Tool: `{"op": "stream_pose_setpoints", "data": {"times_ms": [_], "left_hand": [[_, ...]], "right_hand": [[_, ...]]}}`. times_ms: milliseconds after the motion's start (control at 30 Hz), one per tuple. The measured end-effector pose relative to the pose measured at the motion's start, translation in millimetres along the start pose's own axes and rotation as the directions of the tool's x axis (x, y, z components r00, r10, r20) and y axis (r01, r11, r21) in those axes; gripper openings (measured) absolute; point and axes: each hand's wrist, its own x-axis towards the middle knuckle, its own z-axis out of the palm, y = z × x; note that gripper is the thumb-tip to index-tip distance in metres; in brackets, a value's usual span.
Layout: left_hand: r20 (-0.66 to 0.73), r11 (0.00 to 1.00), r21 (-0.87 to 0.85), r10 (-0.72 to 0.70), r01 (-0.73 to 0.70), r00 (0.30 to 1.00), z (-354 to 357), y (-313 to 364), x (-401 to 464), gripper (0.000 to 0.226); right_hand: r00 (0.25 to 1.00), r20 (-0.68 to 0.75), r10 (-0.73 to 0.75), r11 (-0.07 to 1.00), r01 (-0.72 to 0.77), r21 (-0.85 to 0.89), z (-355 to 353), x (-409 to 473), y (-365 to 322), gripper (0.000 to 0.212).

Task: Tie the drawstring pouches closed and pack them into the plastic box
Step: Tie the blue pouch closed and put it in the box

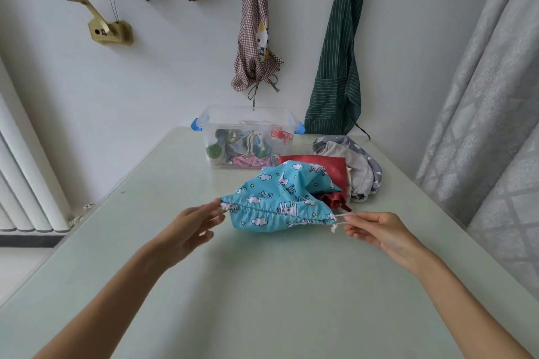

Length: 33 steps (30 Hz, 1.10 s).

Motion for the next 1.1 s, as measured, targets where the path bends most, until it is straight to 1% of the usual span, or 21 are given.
{"op": "stream_pose_setpoints", "data": {"times_ms": [67, 133, 167, 233, 267, 333, 400, 467, 533, 567, 600, 633, 700, 733, 767, 800, 833, 900, 967, 1067, 1100], "left_hand": [[0.052, 0.979, -0.162, -0.12, 0.127, 0.991, 4.2, 0.5, -1.9, 0.017], [0.087, 0.967, -0.177, -0.173, 0.186, 0.981, 8.7, -2.3, -1.1, 0.018], [0.105, 0.97, -0.158, -0.167, 0.183, 0.98, 12.6, -3.5, -0.8, 0.018], [0.137, 0.99, -0.057, -0.118, 0.127, 0.983, 20.2, -7.6, -0.5, 0.022], [0.134, 0.996, 0.039, -0.085, 0.08, 0.987, 25.2, -10.3, 0.1, 0.026], [0.064, 0.965, 0.261, -0.008, -0.009, 0.998, 35.1, -17.8, 4.1, 0.034], [-0.043, 0.862, 0.498, 0.132, -0.093, 0.99, 41.2, -25.4, 12.0, 0.029], [-0.067, 0.666, 0.729, 0.299, -0.158, 0.952, 41.9, -29.5, 18.6, 0.02], [-0.057, 0.518, 0.836, 0.408, -0.18, 0.911, 38.1, -31.3, 22.5, 0.014], [-0.046, 0.498, 0.845, 0.432, -0.196, 0.901, 35.9, -31.4, 24.3, 0.012], [-0.04, 0.531, 0.819, 0.429, -0.216, 0.903, 33.7, -30.9, 25.1, 0.011], [-0.057, 0.637, 0.738, 0.385, -0.221, 0.921, 32.8, -28.5, 23.9, 0.011], [-0.085, 0.918, 0.383, 0.149, -0.106, 0.985, 30.7, -18.4, 16.0, 0.014], [-0.032, 0.98, 0.196, 0.029, -0.022, 0.999, 27.6, -13.0, 11.8, 0.012], [0.04, 0.997, 0.07, -0.039, 0.036, 0.998, 22.5, -8.5, 7.1, 0.012], [0.105, 0.998, 0.001, -0.061, 0.061, 0.993, 19.0, -4.6, 3.1, 0.013], [0.136, 0.998, -0.026, -0.051, 0.055, 0.989, 14.7, -3.1, 1.5, 0.011], [0.062, 0.999, 0.053, 0.005, -0.008, 0.998, 8.1, -1.7, 0.6, 0.005], [-0.111, 0.981, 0.187, 0.065, -0.044, 0.992, 2.6, -2.1, 3.7, 0.007], [-0.359, 0.98, 0.187, 0.125, -0.06, 0.925, -18.9, -0.9, 9.1, 0.018], [-0.411, 0.967, 0.246, 0.17, -0.07, 0.896, -29.5, -0.9, 9.3, 0.023]], "right_hand": [[0.999, -0.012, 0.035, 0.992, -0.034, 0.119, 3.6, 0.8, -1.7, 0.014], [0.998, 0.003, 0.07, 0.973, -0.069, 0.218, 5.3, -0.3, -4.7, 0.01], [0.996, 0.031, 0.081, 0.963, -0.087, 0.254, 5.8, -1.4, -6.4, 0.013], [0.99, 0.11, 0.09, 0.944, -0.12, 0.308, 6.7, -5.6, -7.6, 0.019], [0.986, 0.147, 0.078, 0.941, -0.122, 0.316, 7.1, -8.3, -7.6, 0.017], [0.978, 0.204, 0.039, 0.955, -0.097, 0.28, 7.5, -13.7, -6.5, 0.009], [0.97, 0.241, 0.012, 0.974, -0.065, 0.215, 7.9, -17.5, -5.7, 0.008], [0.974, 0.225, 0.014, 0.988, -0.048, 0.147, 5.6, -17.9, -4.4, 0.012], [0.982, 0.185, 0.029, 0.996, -0.045, 0.081, 0.7, -16.8, -2.2, 0.012], [0.986, 0.165, 0.036, 0.997, -0.047, 0.062, -1.6, -16.0, -0.9, 0.012], [0.988, 0.146, 0.04, 0.998, -0.047, 0.046, -4.0, -14.3, 0.8, 0.017], [0.991, 0.123, 0.046, 0.998, -0.05, 0.033, -5.6, -12.4, 2.7, 0.022], [0.996, 0.06, 0.063, 0.998, -0.064, 0.023, -7.9, -7.6, 6.3, 0.031], [0.997, 0.021, 0.073, 0.997, -0.074, 0.035, -9.8, -4.5, 8.2, 0.032], [0.996, -0.017, 0.083, 0.996, -0.083, 0.046, -10.5, -0.9, 10.7, 0.032], [0.994, -0.06, 0.087, 0.995, -0.084, 0.046, -11.4, 3.2, 13.0, 0.031], [0.991, -0.103, 0.088, 0.996, -0.084, 0.042, -11.7, 7.0, 15.6, 0.03], [0.979, -0.176, 0.102, 0.994, -0.093, 0.057, -9.0, 14.5, 20.0, 0.027], [0.967, -0.223, 0.126, 0.989, -0.105, 0.104, -9.4, 19.6, 21.4, 0.024], [0.938, -0.31, 0.156, 0.986, -0.13, 0.104, -27.3, 22.2, 21.5, 0.027], [0.919, -0.365, 0.148, 0.989, -0.129, 0.075, -37.5, 22.6, 23.1, 0.027]]}}
